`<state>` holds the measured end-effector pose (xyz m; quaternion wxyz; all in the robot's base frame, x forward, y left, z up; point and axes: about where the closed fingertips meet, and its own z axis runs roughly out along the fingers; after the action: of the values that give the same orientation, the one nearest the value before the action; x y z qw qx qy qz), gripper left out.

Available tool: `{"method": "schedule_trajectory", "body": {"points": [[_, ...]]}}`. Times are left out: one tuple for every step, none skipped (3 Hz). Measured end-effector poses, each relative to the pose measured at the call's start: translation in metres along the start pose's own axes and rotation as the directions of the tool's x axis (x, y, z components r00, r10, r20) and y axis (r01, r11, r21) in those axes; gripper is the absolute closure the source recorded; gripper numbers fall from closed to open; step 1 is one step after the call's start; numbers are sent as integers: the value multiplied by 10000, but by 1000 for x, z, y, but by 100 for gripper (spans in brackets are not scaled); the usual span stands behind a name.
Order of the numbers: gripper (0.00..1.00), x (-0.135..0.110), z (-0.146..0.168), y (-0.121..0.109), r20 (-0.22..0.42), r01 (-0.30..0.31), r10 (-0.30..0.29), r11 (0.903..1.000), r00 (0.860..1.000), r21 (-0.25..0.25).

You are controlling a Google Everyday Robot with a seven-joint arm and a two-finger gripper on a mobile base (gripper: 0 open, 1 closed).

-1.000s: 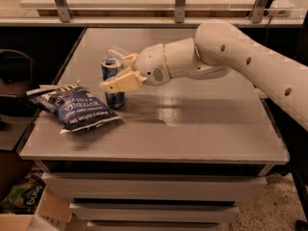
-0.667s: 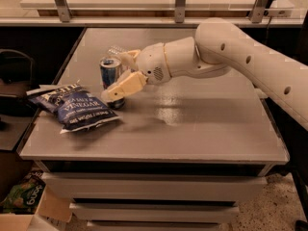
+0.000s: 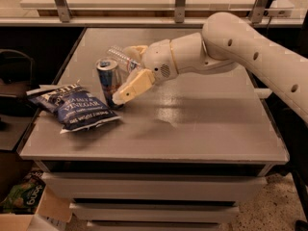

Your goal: Move redbull can near blue chip bag

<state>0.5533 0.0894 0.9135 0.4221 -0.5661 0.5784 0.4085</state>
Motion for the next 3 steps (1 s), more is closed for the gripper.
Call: {"method": "schedule_trajectory", "body": {"points": [[0, 6, -19, -1, -214, 173, -173, 9998, 9996, -1], [0, 13, -34, -1, -298, 289, -292, 9995, 9991, -117], [0, 18, -41, 0, -240, 384, -391, 9988, 9989, -306]]}}
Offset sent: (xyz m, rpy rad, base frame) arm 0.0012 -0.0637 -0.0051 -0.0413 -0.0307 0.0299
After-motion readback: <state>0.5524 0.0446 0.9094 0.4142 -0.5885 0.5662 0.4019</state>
